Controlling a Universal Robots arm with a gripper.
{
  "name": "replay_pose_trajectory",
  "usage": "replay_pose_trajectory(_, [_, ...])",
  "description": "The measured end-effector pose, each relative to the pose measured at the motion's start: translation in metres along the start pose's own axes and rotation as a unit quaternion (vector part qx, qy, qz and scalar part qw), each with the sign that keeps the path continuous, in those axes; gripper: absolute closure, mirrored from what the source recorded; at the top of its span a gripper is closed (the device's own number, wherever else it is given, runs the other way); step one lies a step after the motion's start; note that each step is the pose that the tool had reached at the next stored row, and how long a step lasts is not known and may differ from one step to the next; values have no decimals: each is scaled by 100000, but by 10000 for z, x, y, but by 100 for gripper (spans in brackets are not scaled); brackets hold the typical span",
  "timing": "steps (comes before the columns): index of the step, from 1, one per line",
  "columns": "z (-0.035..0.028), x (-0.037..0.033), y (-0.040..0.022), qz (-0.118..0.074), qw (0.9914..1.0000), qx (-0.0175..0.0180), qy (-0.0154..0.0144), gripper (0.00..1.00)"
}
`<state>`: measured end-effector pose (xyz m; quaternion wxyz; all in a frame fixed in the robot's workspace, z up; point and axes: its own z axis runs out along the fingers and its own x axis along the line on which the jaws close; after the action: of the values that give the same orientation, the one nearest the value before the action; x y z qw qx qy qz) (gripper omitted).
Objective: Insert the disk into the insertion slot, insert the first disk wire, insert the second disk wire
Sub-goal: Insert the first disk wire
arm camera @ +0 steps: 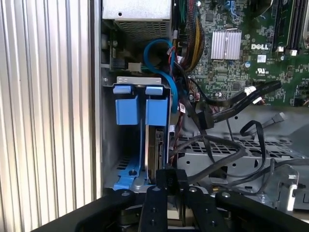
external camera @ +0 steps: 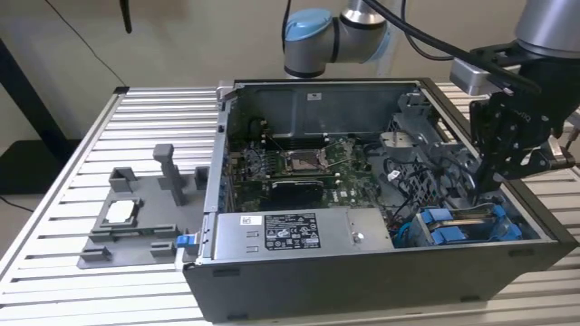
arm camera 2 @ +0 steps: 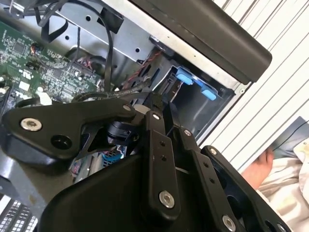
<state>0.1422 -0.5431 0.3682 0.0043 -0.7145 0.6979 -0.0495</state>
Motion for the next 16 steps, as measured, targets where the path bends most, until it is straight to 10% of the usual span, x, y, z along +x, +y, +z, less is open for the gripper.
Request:
replay_pose_trajectory(4, [29, 17, -28, -52, 99994, -1089, -31, 81])
replay_pose_trajectory(9, [32, 18, -32, -53, 99992, -1240, -11, 81])
replay_pose_trajectory(13, [63, 18, -59, -135, 99973, -2316, 75, 81])
replay_pose_trajectory(16, [90, 33, -100, -111, 99971, -2375, -442, 81])
